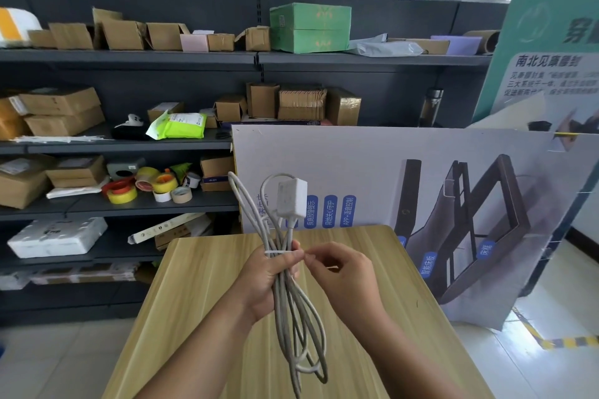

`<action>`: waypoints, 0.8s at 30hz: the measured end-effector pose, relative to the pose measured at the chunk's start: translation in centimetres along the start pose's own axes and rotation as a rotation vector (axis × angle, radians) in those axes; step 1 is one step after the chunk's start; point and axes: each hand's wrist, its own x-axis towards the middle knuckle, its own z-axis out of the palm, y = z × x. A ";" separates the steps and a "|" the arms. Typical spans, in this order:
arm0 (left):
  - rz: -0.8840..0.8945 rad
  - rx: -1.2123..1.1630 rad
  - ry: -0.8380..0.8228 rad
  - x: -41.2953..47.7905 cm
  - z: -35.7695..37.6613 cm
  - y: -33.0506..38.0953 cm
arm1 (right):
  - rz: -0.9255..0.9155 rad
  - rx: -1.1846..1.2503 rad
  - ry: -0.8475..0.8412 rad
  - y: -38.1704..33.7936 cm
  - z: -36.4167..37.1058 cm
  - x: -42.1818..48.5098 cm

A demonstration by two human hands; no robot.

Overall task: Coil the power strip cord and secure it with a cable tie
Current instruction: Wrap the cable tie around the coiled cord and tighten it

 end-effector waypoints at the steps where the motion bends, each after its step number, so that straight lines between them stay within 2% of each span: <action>1: 0.007 0.008 -0.013 -0.1 -0.1 0.1 | 0.010 0.103 -0.019 0.0 -0.2 -0.4; 3: 0.017 0.014 -0.063 -0.3 0.1 0.5 | 0.158 0.426 0.014 0.4 -0.3 -1.4; 5: 0.022 -0.005 -0.131 -0.6 0.3 0.9 | 0.473 0.763 0.040 1.5 0.0 -1.8; 7: 0.009 -0.021 -0.186 -0.9 0.7 1.1 | 0.735 0.967 -0.031 2.6 0.5 -1.3; 10: -0.009 0.001 -0.219 -1.2 1.2 0.9 | 0.886 1.306 -0.082 3.5 0.5 0.2; 13: -0.047 -0.029 -0.237 -1.4 1.5 0.6 | 0.905 1.480 -0.087 3.6 0.0 1.8; 20: -0.061 -0.077 -0.245 -1.8 1.9 0.7 | 0.836 1.583 -0.060 3.9 -0.1 2.9; 22: -0.037 -0.061 -0.222 -1.9 1.8 1.0 | 0.752 1.534 -0.007 4.1 -0.5 2.8; 24: -0.005 -0.014 -0.195 -2.0 1.8 1.1 | 0.576 1.379 0.068 3.8 -1.4 2.6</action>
